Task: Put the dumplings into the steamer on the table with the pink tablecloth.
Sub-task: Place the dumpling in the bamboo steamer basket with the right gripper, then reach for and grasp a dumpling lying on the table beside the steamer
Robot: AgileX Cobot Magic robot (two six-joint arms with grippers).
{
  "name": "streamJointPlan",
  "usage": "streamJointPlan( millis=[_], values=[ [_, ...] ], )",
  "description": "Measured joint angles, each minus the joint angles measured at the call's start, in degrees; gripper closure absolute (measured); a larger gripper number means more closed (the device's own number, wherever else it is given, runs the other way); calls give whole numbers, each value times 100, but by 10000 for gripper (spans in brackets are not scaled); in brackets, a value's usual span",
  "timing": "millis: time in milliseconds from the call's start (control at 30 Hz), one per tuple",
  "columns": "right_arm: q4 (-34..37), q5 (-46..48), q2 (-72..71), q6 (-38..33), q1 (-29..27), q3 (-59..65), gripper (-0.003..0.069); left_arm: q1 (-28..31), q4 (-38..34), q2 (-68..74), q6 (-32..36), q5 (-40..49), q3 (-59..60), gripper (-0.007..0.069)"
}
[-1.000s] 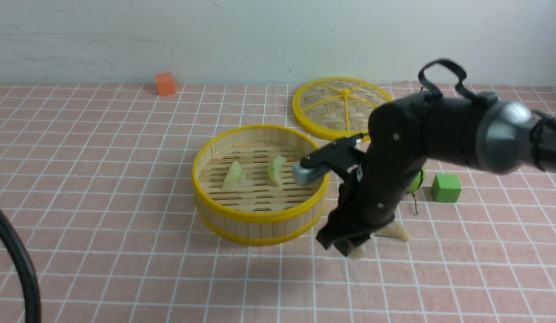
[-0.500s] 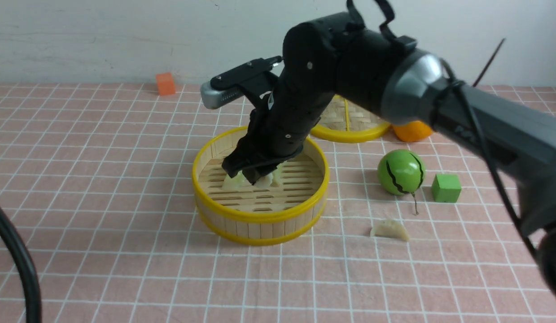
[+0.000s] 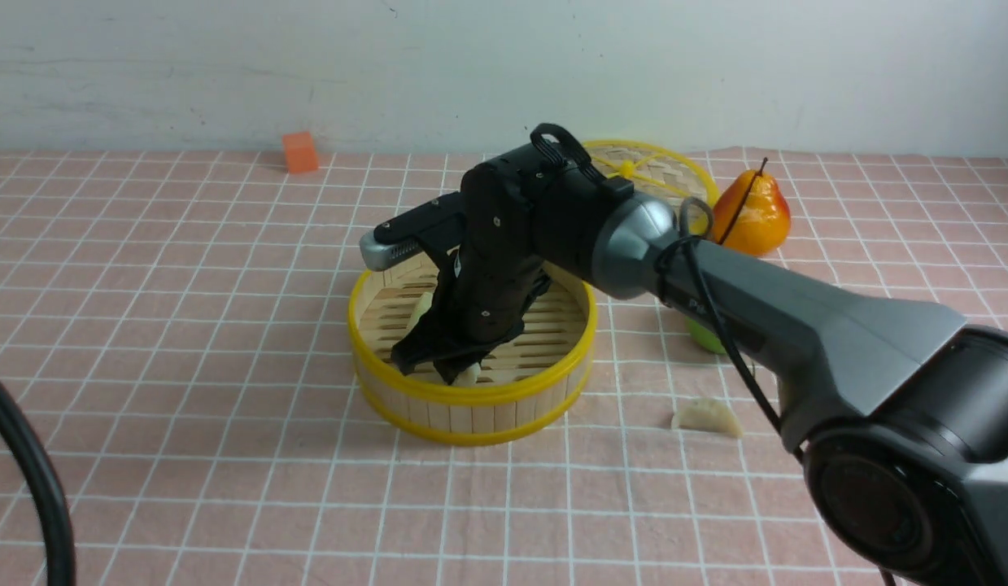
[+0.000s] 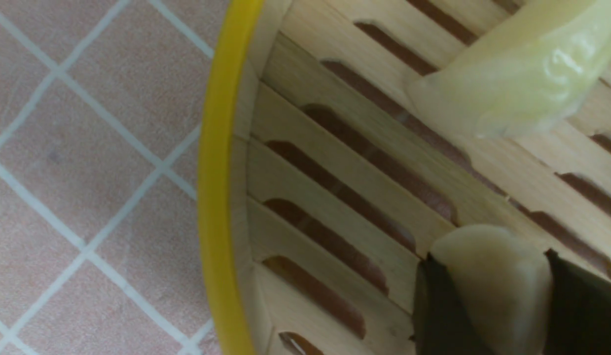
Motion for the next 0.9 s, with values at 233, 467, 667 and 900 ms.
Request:
streamJointPlan(
  millis=[233,467,667,900],
  values=[
    [0,1157,19,0,0,-704,165,0,0,0,0,0,0,627],
    [-174,1312,-1002,-294,0,-792,86,0,-5,0,0,0,0,624],
    [-577,1324,-2301,-812,-241,234,84,0,-5,0,0,0,0,624],
    [-584,1330,-2856,-1007,-1209,2201,84,0,-5,0,0,-29,0,621]
  ],
)
